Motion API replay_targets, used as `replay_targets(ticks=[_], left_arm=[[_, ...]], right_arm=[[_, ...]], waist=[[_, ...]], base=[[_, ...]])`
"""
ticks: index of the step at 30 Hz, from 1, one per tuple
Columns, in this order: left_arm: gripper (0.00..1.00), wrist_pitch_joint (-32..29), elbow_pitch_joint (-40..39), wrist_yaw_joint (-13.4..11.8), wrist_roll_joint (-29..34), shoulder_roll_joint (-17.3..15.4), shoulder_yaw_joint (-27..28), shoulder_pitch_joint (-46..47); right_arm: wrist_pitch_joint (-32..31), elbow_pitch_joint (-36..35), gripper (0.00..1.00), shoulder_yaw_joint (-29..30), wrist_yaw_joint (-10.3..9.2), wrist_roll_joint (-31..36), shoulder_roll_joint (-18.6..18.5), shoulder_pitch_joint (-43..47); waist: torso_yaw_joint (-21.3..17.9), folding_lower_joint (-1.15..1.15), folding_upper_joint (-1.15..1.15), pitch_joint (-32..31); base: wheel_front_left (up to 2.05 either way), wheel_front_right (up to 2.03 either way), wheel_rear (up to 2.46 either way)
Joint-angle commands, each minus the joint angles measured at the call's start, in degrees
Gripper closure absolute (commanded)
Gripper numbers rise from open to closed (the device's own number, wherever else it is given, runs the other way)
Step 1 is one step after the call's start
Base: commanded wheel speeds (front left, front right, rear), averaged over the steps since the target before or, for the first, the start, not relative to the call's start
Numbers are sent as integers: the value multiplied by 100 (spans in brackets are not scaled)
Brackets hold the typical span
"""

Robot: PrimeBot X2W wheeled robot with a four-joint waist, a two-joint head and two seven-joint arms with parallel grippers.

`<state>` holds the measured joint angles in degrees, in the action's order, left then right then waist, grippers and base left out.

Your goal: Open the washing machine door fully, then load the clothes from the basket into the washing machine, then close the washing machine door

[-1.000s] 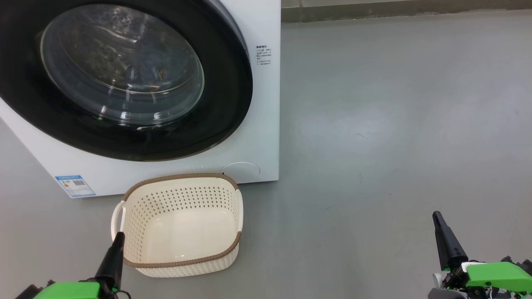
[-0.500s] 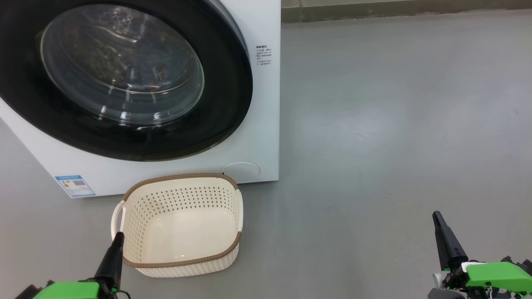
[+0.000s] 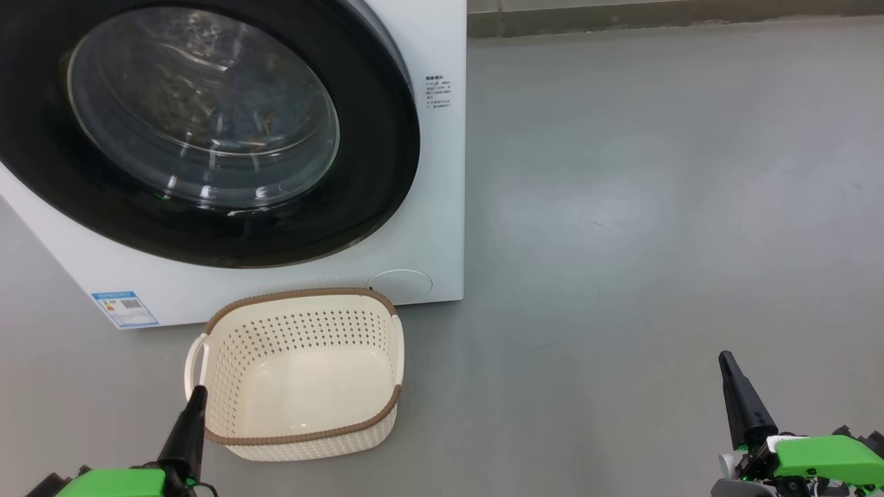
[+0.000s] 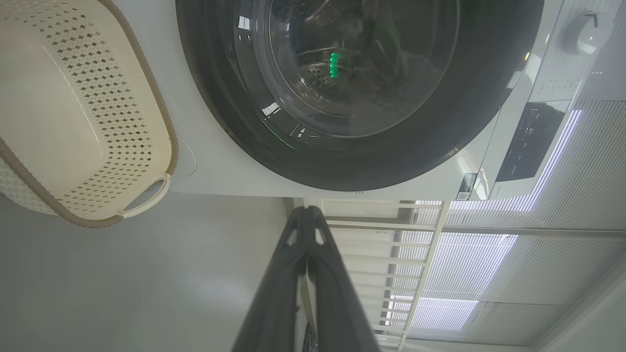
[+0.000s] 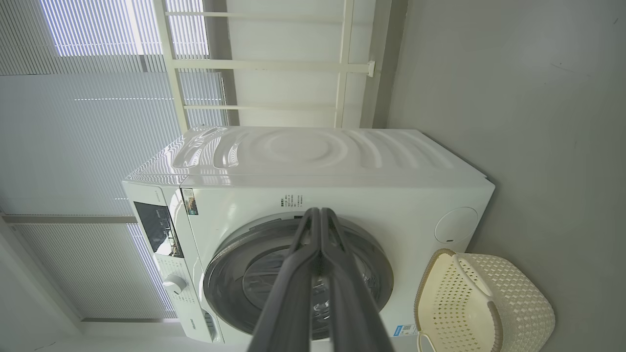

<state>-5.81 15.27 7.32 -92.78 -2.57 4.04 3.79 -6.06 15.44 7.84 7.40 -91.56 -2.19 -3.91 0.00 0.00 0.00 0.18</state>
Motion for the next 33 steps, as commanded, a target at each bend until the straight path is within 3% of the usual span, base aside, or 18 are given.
replay_targets(ticks=[1, 33], left_arm=[[100, -27, -123, 16, 19, -71, 197, 236], [100, -45, -123, 17, 37, -56, 219, 238]], right_arm=[[-42, -142, 100, -133, 9, -62, -69, -227], [-42, -142, 100, -133, 9, -62, -69, -227]], waist=[[0, 0, 0, 0], [0, 0, 0, 0]], base=[[0, 0, 0], [0, 0, 0]])
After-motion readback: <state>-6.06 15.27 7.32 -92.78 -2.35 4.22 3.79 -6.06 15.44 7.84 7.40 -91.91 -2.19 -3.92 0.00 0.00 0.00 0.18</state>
